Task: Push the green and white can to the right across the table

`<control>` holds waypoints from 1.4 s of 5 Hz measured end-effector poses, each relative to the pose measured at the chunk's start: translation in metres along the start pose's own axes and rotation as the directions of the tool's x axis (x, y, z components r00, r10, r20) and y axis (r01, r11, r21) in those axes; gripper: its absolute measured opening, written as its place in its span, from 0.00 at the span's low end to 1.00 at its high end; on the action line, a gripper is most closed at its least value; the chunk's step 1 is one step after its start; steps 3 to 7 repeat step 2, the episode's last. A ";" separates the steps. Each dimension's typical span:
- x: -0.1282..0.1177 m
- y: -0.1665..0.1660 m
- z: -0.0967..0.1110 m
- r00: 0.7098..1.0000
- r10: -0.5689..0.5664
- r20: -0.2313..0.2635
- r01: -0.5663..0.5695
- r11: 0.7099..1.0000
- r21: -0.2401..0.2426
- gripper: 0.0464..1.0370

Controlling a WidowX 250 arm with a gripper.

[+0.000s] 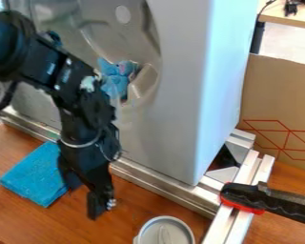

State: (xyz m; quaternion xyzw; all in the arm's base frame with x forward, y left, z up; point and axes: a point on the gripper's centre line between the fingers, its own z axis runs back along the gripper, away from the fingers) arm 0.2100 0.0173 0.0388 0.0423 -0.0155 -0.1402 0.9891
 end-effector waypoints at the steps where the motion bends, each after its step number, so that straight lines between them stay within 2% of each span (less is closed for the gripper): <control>1: 0.002 -0.008 0.002 0.999 -0.039 0.015 0.040 0.997 -0.060 0.96; 2: 0.008 -0.028 -0.002 0.999 -0.050 0.007 0.050 0.993 -0.109 0.96; 7: 0.008 -0.028 -0.002 0.999 -0.050 0.007 0.050 0.993 -0.109 0.96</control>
